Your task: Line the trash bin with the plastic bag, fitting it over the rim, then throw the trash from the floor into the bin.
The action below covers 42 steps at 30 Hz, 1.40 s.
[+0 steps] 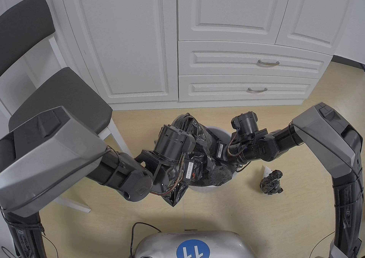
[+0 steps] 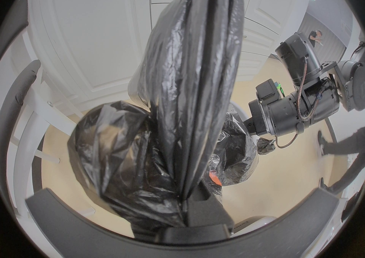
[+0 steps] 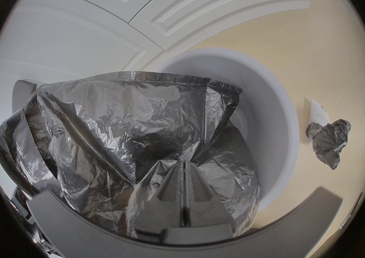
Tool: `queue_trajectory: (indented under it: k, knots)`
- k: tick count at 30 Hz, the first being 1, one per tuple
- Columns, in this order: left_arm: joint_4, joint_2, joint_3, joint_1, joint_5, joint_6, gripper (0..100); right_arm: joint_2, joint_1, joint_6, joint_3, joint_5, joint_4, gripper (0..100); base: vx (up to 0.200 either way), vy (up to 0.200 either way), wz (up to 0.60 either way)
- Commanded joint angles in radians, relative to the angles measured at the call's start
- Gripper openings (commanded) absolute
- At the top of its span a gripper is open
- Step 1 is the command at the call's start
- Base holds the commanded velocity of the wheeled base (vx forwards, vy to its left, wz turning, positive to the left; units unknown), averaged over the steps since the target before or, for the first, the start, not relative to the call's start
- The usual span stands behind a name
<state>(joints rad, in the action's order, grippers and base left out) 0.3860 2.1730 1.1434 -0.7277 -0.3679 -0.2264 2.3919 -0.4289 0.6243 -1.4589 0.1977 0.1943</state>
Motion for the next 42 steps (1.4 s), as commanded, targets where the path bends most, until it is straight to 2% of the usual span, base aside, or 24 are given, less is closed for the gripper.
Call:
queue_trajectory:
  k: [1,18,26,42]
  knots:
    - [0.001,0.002,0.001,0.001,0.000,-0.002,0,0.000,-0.001,0.000,0.000,0.000,0.001,0,0.000,0.000,0.00]
    - [0.002,-0.007,-0.001,-0.001,0.000,-0.016,0,-0.019,-0.010,-0.008,0.008,-0.009,0.001,0,0.000,0.000,0.00]
    - [0.002,-0.009,-0.005,-0.003,0.000,-0.028,0,-0.027,-0.010,-0.020,0.055,-0.011,0.083,0,0.000,0.000,0.00]
    - [-0.006,-0.035,-0.002,-0.004,0.001,-0.050,0,-0.063,-0.008,-0.024,0.077,-0.011,0.090,0,0.000,0.000,0.00]
